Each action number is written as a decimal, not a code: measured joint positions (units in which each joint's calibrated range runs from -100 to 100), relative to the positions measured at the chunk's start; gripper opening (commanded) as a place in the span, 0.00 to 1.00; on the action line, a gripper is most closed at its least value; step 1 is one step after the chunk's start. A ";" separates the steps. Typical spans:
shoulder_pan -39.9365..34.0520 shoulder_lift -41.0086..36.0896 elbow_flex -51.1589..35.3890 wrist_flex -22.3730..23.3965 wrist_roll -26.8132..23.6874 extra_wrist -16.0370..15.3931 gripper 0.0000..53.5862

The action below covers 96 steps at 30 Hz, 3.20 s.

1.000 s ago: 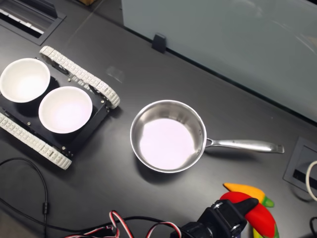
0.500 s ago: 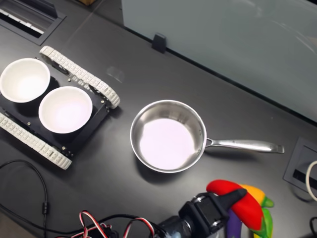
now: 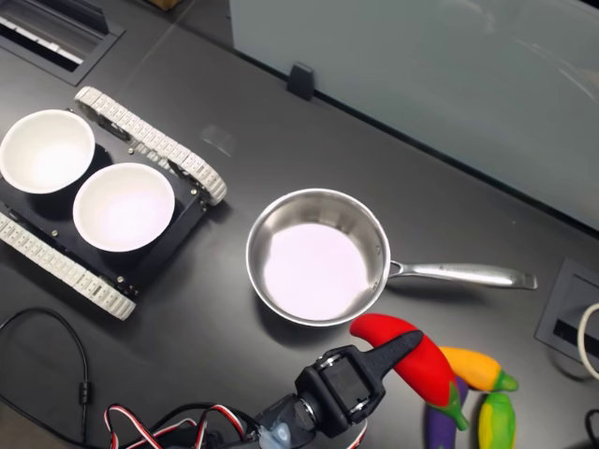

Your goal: Pick up the chilli and place them in the pan

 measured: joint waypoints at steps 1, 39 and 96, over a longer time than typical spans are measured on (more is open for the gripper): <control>-0.88 -0.59 0.63 -0.25 -0.05 0.18 0.00; -46.86 -15.99 28.69 -13.51 -1.95 14.51 0.00; -49.94 8.92 38.46 -29.07 -3.66 14.69 0.06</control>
